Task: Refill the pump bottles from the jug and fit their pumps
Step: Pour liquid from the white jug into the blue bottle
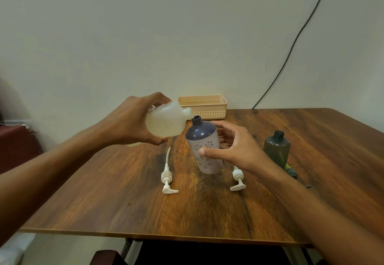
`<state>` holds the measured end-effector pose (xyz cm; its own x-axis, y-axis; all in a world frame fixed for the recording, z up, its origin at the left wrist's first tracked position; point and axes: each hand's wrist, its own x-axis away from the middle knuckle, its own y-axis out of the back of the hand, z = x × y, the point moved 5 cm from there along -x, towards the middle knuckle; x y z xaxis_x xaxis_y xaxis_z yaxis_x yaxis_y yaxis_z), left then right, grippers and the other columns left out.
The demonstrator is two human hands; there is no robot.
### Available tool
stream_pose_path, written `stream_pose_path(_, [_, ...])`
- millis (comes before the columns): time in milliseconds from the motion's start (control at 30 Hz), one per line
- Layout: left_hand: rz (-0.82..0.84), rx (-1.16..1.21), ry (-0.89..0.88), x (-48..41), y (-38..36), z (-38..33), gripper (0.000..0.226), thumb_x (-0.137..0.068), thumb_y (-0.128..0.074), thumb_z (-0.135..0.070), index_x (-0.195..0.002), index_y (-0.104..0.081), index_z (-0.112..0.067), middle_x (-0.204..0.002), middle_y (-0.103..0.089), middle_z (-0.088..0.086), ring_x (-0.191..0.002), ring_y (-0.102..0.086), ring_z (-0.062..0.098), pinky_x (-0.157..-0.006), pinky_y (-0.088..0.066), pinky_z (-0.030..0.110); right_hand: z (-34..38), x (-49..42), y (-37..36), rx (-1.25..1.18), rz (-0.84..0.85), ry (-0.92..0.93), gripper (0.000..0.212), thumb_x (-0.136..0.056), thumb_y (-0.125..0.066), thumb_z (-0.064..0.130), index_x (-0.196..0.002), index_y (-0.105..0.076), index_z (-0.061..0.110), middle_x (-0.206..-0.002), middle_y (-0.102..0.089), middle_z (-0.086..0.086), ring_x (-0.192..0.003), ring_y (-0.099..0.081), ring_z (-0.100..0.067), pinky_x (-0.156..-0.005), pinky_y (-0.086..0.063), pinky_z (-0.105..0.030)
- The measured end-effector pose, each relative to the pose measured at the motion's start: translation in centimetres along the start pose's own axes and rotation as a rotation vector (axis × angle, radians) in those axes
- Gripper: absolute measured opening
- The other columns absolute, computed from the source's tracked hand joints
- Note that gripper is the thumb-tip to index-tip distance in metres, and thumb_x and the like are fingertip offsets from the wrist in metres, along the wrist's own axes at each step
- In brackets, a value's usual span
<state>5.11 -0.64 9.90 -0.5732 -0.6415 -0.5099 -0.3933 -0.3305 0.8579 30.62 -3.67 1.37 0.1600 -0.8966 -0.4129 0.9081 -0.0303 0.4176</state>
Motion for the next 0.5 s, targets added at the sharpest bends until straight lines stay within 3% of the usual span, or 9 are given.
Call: stream_pose_path(500, [0.002, -0.009, -0.005, 0.12, 0.15, -0.02, 0.092, -0.059, -0.094, -0.051, -0.138, -0.051, -0.031, -0.13, -0.062, -0.013, -0.105, -0.062, 0.011, -0.076, -0.046, 0.012, -0.34, -0.05, -0.16, -0.009, 0.009, -0.002, 0.073, -0.075, -0.094, 0.037, -0.14, -0.061, 0.032, -0.126, -0.072, 0.012, -0.116, -0.07, -0.006, -0.094, -0.063, -0.029])
